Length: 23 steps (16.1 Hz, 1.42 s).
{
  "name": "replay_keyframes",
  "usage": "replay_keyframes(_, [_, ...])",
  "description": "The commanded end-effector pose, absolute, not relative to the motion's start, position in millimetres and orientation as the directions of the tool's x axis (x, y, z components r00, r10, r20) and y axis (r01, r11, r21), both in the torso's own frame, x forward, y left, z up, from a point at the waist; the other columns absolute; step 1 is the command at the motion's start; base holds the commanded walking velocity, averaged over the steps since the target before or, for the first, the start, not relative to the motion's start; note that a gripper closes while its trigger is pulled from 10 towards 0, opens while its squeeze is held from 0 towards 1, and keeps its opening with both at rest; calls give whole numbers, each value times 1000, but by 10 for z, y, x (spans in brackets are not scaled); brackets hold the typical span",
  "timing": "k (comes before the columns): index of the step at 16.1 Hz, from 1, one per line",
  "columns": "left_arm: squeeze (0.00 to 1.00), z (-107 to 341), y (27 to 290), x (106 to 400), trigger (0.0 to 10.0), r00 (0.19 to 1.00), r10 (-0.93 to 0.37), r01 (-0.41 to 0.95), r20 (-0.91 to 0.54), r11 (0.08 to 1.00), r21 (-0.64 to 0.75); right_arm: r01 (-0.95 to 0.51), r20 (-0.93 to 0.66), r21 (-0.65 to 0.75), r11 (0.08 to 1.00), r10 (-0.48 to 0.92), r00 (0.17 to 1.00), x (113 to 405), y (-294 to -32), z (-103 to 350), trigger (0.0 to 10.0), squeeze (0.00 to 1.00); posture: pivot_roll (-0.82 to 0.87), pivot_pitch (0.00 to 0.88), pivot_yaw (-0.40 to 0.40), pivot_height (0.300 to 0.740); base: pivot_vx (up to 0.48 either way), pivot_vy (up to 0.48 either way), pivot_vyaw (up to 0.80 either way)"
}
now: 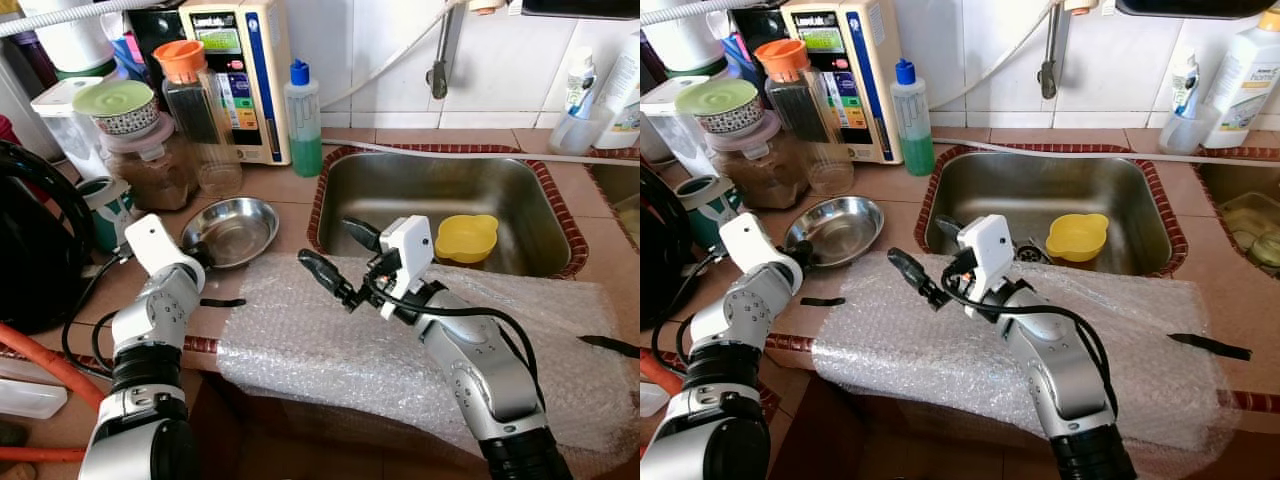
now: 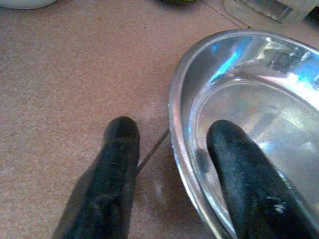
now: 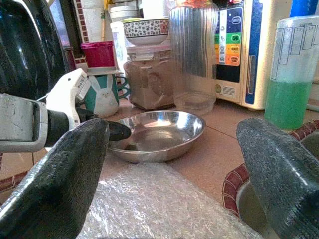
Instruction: Kitchen organization
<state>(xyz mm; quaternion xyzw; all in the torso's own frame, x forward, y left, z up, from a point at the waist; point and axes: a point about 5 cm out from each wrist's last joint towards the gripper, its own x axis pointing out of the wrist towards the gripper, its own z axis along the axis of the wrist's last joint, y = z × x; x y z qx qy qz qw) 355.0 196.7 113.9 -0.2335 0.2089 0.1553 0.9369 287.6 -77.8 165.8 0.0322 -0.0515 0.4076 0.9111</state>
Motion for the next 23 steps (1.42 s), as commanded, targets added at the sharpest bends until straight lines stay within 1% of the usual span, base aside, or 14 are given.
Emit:
replay_keyframes(1, [0,1099,1984,3539,0,852,198,-404,-485,837,-369,-767,127,6,641,761,637,2853,-720,1681,10000,722,-3,21,117,740,0,0,0])
replay_keyframes(5, [0,1107,1960,3529,0,872,200,-383,-448,847,-367,-768,127,2,640,762,635,2855,-715,1681,10000,722,-2,19,115,740,0,0,0])
replay_keyframes(7, [0,1175,1960,3532,0,902,217,-354,-373,866,-353,-768,128,2,641,761,636,2854,-718,1682,10000,722,-3,18,114,740,0,0,0])
replay_keyframes(9, [0,1242,1929,3548,0,924,197,-318,-328,872,-372,-769,127,2,640,762,635,2855,-713,1681,10000,718,-1,19,114,740,0,0,0])
replay_keyframes(12, [0,1269,1910,3541,0,936,203,-309,-287,867,-392,-767,129,2,642,760,637,2860,-710,1682,10000,714,1,20,115,740,0,0,0])
replay_keyframes(15, [0,1323,1884,3541,0,956,198,-271,-216,878,-394,-762,129,2,647,756,642,2868,-715,1679,10000,710,2,21,119,740,0,0,0])
replay_keyframes(17, [0,1377,1886,3542,0,965,199,-254,-167,865,-432,-759,130,2,651,752,646,2873,-718,1677,10000,706,3,20,120,740,0,0,0])
replay_keyframes(21, [0,1594,1844,3572,0,986,167,-141,3,841,-522,-733,138,3,680,726,674,2911,-736,1683,10000,706,5,19,118,740,0,0,0])
replay_keyframes(22, [0,1647,1792,3566,0,990,128,-75,61,838,-541,-703,143,-5,712,696,704,2952,-768,1694,10000,710,3,18,115,740,0,0,0])
replay_keyframes(23, [0,1661,1771,3559,0,990,114,-52,80,838,-543,-685,146,-4,729,678,721,2975,-789,1700,10000,718,3,18,114,740,0,0,0])
